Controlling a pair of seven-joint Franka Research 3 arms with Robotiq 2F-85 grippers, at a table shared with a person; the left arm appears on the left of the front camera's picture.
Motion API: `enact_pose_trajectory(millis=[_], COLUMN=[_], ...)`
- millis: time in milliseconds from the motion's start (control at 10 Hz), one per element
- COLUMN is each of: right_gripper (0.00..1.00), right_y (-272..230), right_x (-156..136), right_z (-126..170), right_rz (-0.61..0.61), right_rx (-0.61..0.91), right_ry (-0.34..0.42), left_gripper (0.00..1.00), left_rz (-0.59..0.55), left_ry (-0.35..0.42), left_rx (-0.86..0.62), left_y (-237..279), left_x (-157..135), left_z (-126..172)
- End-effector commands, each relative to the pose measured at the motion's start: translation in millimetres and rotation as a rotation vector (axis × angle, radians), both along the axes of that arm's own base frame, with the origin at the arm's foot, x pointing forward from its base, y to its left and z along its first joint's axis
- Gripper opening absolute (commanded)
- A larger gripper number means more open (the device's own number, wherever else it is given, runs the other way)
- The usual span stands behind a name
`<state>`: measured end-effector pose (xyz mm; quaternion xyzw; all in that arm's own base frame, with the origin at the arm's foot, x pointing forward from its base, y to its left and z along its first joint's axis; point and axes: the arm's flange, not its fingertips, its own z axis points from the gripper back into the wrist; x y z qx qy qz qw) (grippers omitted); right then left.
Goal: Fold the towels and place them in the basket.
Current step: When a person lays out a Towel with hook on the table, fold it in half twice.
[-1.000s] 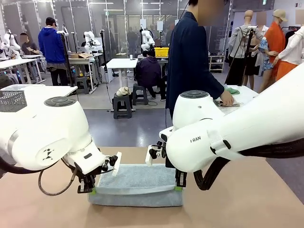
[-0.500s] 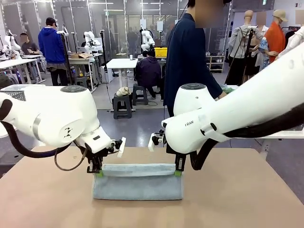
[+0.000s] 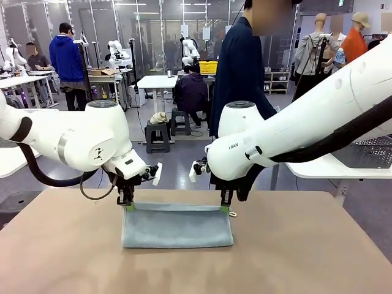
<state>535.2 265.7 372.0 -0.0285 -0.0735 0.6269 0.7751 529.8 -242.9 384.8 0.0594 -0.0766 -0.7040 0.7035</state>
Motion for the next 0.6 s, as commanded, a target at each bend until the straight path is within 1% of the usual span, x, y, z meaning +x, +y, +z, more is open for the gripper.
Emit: enact_pose_trajectory(millis=[0,400,500], right_gripper=[0.03,0.03,0.03], right_y=[-2,-2,-2], right_x=[18,29,31], right_z=[-7,-21,-24], right_rz=[-0.008,-0.052,-0.057], right_rx=[-0.020,-0.028,-0.026], right_ry=[0.021,0.046,0.046], left_gripper=[0.04,0.04,0.04], left_rz=[-0.037,-0.022,-0.024], left_ry=[0.018,0.029,0.016], left_rx=[0.035,0.042,0.042], left_y=[-2,-3,-3], left_x=[22,42,48], left_z=[-11,-30,-33])
